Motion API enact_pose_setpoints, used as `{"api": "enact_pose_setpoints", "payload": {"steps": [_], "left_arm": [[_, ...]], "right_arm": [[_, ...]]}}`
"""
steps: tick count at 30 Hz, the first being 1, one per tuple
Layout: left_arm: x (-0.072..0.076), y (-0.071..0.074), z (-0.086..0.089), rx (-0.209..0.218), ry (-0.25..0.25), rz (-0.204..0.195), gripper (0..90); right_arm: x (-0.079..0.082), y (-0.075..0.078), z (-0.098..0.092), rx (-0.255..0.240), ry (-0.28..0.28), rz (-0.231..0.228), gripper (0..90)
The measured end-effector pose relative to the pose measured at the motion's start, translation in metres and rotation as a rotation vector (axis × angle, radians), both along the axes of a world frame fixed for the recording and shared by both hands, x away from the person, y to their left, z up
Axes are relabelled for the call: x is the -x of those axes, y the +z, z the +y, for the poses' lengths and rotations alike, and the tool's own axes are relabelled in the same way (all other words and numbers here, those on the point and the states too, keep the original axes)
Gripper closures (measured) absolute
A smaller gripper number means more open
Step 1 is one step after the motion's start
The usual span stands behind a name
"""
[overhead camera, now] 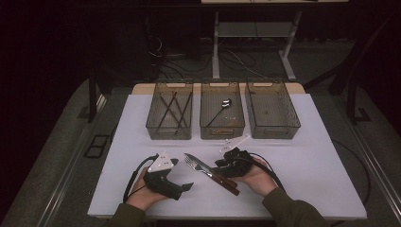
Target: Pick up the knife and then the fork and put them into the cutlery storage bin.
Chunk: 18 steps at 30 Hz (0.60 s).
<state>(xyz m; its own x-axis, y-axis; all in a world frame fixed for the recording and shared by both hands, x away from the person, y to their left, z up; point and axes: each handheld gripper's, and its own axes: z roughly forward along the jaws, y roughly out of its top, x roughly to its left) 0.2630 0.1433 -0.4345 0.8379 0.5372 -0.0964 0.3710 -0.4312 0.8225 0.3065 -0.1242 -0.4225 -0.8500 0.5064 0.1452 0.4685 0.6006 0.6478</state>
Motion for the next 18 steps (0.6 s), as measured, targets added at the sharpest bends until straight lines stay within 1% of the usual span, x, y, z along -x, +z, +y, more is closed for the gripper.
{"api": "enact_pose_setpoints", "payload": {"steps": [5,10,12,13,18], "left_arm": [[0.000,0.000,0.000,0.001,0.000,0.001,1.0],[0.000,0.000,0.000,-0.003,-0.005,0.002,1.1],[0.000,0.000,0.000,-0.004,-0.006,0.001,1.2],[0.000,0.000,0.000,-0.004,-0.006,0.001,1.2],[0.000,-0.001,0.000,-0.006,-0.004,0.002,1.3]], "right_arm": [[-0.003,-0.004,0.009,0.025,0.001,0.005,68.5],[-0.003,-0.009,0.012,0.062,0.003,-0.003,69.7],[-0.002,-0.010,0.013,0.071,0.006,0.000,70.6],[-0.003,-0.011,0.013,0.081,0.016,-0.009,71.6],[-0.003,-0.011,0.013,0.086,0.016,-0.001,72.1]]}}
